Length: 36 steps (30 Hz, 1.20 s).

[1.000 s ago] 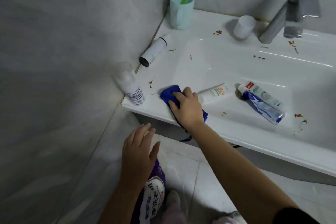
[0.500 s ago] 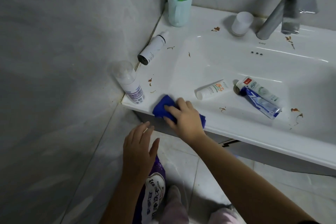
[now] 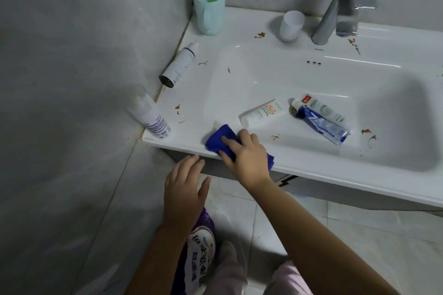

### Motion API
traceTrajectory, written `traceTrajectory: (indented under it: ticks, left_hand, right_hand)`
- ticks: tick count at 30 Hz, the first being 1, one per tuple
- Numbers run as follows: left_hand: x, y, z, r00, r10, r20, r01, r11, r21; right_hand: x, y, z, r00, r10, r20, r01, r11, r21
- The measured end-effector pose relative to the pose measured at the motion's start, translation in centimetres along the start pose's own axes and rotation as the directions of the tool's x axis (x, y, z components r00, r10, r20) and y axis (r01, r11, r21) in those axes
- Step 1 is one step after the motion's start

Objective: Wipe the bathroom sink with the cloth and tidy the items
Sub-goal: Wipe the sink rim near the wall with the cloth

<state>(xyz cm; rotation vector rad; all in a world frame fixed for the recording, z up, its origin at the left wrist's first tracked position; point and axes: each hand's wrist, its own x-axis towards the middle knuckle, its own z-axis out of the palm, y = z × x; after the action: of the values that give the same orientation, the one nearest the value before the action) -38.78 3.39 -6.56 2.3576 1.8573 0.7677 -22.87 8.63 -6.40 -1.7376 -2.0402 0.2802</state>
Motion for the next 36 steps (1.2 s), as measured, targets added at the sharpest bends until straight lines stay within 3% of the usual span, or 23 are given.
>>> traceTrajectory:
  ticks: [2,4,6,9,11,14,17,20,24,27,29,32,34,36]
  left_hand:
    - [0.6,1.4,0.7,1.0,0.021,0.021,-0.02,0.999,-0.047]
    - [1.3,3.1,1.6,0.996,0.05,0.068,-0.044,0.995,-0.092]
    - [2.3,5.1,2.7,0.987,0.104,0.124,-0.088,0.988,-0.129]
    - [2.7,6.6,3.9,0.967,0.168,0.191,-0.147,0.982,-0.117]
    - [2.5,6.9,4.4,0.958,0.198,0.209,-0.182,0.979,-0.094]
    - [2.3,7.0,4.8,0.958,0.213,0.195,-0.206,0.977,-0.054]
    - [2.3,7.6,4.9,0.964,0.193,0.183,-0.189,0.981,-0.037]
    - [2.4,9.5,5.5,0.964,0.193,0.18,-0.188,0.981,-0.047]
    - [2.9,14.9,7.2,0.923,0.305,0.234,-0.278,0.95,-0.144]
    - [3.4,18.8,8.7,0.889,0.355,0.289,-0.315,0.932,-0.178]
    - [3.5,20.8,9.7,0.878,0.362,0.313,-0.32,0.931,-0.177]
    - [3.1,22.7,10.7,0.88,0.361,0.309,-0.335,0.932,-0.135]
    - [2.8,23.5,10.9,0.902,0.336,0.273,-0.318,0.942,-0.108]
    - [2.7,24.5,11.2,0.919,0.318,0.234,-0.3,0.948,-0.11]
  right_hand:
    - [-2.3,3.9,-2.3,0.996,0.062,-0.06,-0.063,0.998,-0.026]
    - [-4.8,8.9,-5.2,0.962,0.218,-0.164,-0.235,0.967,-0.097]
    - [-6.8,13.9,-8.4,0.879,0.392,-0.272,-0.441,0.884,-0.152]
    - [-6.6,16.3,-9.7,0.745,0.591,-0.31,-0.65,0.747,-0.137]
    - [-5.0,13.7,-8.1,0.795,0.545,-0.264,-0.594,0.789,-0.158]
    - [-2.4,8.4,-4.7,0.917,0.341,-0.207,-0.371,0.92,-0.126]
    - [-3.0,8.8,-5.0,0.965,0.212,-0.154,-0.231,0.965,-0.12]
    - [-6.8,14.8,-8.3,0.929,0.291,-0.228,-0.327,0.934,-0.14]
    - [-11.9,24.9,-14.9,0.755,0.556,-0.348,-0.629,0.765,-0.142]
    - [-12.6,26.5,-15.6,0.665,0.61,-0.431,-0.706,0.701,-0.097]
    - [-11.9,24.1,-13.9,0.748,0.505,-0.43,-0.596,0.796,-0.102]
    - [-12.1,22.9,-12.8,0.911,0.281,-0.301,-0.334,0.932,-0.143]
    - [-13.1,25.9,-14.8,0.926,0.273,-0.263,-0.309,0.945,-0.107]
    - [-14.6,30.4,-17.7,0.876,0.368,-0.311,-0.415,0.905,-0.095]
